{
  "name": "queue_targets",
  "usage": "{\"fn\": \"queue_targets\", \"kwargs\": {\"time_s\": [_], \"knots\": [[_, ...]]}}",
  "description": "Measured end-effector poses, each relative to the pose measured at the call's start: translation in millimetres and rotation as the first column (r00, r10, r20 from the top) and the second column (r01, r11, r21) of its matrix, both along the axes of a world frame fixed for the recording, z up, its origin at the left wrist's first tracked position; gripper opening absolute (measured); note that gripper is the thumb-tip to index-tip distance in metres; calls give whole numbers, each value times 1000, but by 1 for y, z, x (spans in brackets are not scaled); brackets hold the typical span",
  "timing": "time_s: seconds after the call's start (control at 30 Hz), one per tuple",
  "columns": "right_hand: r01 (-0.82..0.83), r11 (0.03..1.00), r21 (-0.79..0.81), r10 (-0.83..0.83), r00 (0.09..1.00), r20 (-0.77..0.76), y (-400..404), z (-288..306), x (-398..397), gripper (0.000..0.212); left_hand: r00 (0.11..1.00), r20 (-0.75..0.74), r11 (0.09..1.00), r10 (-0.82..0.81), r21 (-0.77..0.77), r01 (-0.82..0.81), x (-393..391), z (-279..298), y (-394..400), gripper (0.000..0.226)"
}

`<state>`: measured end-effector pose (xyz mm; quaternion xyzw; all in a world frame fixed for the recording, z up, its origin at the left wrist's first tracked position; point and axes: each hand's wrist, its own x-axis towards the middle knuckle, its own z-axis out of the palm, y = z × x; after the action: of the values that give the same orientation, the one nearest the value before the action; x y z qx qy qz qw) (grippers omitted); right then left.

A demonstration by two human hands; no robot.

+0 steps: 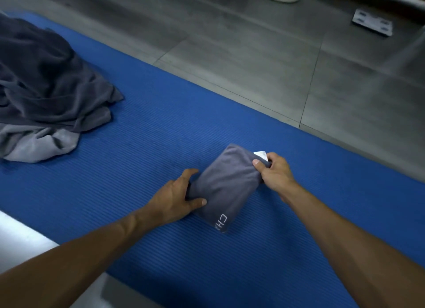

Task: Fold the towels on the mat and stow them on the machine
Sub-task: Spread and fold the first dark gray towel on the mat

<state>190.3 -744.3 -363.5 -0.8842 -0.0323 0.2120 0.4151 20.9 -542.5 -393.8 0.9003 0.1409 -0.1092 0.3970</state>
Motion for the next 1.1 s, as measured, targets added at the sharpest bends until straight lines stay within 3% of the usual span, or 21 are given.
{"fn": "queue_targets", "kwargs": {"time_s": [0.07, 0.13, 0.2, 0.27, 0.3, 0.37, 0.43, 0.47, 0.53, 0.57, 0.63, 0.67, 0.73, 0.77, 0.87, 0.93, 1.0, 1.1], "knots": [[9, 999, -50, -9, 1000, 5, -1, -12, 1, 14, 1000, 10, 997, 14, 71, -15, 0, 2, -3, 84], [-1, 996, -88, 3, 1000, 29, 1, -18, 2, 15, 986, 164, 968, -10, 248, -32, -1, 6, -9, 87], [-21, 989, -143, 31, 997, 65, 3, -20, 4, 16, 870, 390, 877, -300, 473, 91, 1, 8, -15, 75], [-47, 974, -220, 75, 990, 120, 8, -16, 3, 21, 702, 389, 739, -597, 608, 291, 1, 1, -22, 61], [-58, 951, -304, 121, 973, 196, 9, -13, 2, 20, 673, 347, 695, -653, 626, 352, 0, -5, -26, 54], [-71, 854, -515, 341, 825, 451, 11, -7, -6, 20, 717, 265, 700, -644, 583, 413, -5, -10, -29, 50], [-242, 788, -566, 592, 551, 588, 16, -7, -23, 27, 751, 193, 710, -631, 534, 459, -10, -15, -25, 64], [-411, 711, -571, 703, 437, 562, 19, -11, -32, 33, 747, 180, 703, -640, 528, 475, -12, -17, -22, 69], [-663, 465, -587, 881, 284, 378, 19, -25, -43, 47, 727, 164, 674, -667, 549, 494, -16, -22, -17, 73], [-706, 342, -620, 939, 230, 256, 16, -30, -38, 53, 722, 154, 660, -674, 563, 497, -18, -25, -17, 74], [-645, 201, -737, 980, 142, 142, 7, -37, -10, 60, 720, 166, 661, -674, 572, 486, -20, -31, -18, 76], [-596, 158, -788, 986, 139, 93, 2, -38, 8, 60, 716, 188, 666, -673, 575, 475, -19, -35, -19, 76], [-538, 128, -833, 972, 233, -1, -6, -32, 44, 56, 702, 226, 670, -675, 586, 456, -15, -39, -17, 78], [-509, 145, -848, 960, 281, -4, -7, -27, 57, 56, 698, 237, 671, -675, 591, 448, -14, -41, -16, 78], [-367, 307, -878, 925, 332, 185, 2, -17, 44, 59, 692, 229, 660, -684, 599, 453, -12, -45, -14, 78], [-467, 345, -814, 935, 251, 252, 2, -22, 9, 55, 693, 223, 648, -686, 621, 441, -11, -49, -15, 78], [-613, 255, -748, 966, 194, 171, -18, -30, -15, 57, 698, 241, 658, -674, 626, 419, -10, -51, -17, 77], [-569, 264, -779, 946, 312, 93, -41, -29, 6, 63, 709, 289, 690, -643, 621, 372, -5, -50, -19, 74]]}}
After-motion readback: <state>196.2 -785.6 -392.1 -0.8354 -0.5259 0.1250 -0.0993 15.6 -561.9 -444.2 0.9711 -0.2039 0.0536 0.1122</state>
